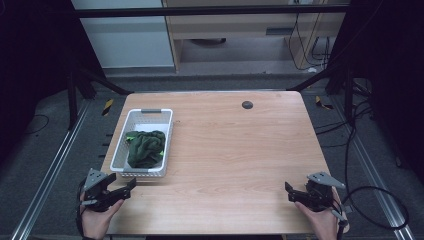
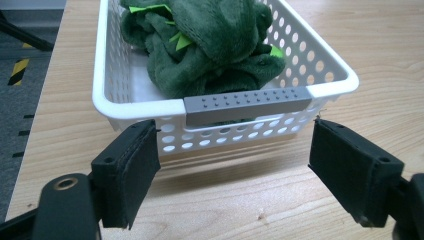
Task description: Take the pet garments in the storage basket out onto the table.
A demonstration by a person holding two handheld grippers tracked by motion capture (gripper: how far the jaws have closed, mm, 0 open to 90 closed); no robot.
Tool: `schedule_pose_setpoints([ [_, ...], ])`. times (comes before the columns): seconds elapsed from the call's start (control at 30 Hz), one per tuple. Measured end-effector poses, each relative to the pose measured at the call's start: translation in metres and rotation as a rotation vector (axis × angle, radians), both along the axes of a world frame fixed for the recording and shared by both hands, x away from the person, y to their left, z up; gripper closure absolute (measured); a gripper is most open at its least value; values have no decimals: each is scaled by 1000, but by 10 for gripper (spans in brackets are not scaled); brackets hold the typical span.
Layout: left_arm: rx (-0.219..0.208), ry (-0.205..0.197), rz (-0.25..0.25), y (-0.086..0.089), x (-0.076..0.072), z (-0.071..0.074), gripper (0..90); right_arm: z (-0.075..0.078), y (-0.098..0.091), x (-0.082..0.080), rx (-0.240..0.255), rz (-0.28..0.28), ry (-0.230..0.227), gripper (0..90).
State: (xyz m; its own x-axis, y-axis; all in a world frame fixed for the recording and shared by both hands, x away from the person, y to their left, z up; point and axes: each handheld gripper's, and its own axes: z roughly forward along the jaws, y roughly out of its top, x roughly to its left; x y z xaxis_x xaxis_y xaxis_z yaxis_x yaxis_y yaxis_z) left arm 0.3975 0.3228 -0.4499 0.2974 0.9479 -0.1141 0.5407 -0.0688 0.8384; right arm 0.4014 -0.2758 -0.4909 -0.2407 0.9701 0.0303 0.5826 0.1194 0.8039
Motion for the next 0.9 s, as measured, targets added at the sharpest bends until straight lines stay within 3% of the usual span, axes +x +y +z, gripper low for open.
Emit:
schedule_pose_setpoints([
  [0.33, -7, -36, -25, -3, -1, 16, 183, -2, 2, 1, -19, 10, 15, 98],
  [0.9, -3, -57, -54, -2, 5, 39, 168, -4, 6, -1, -40, 26, 19, 96],
])
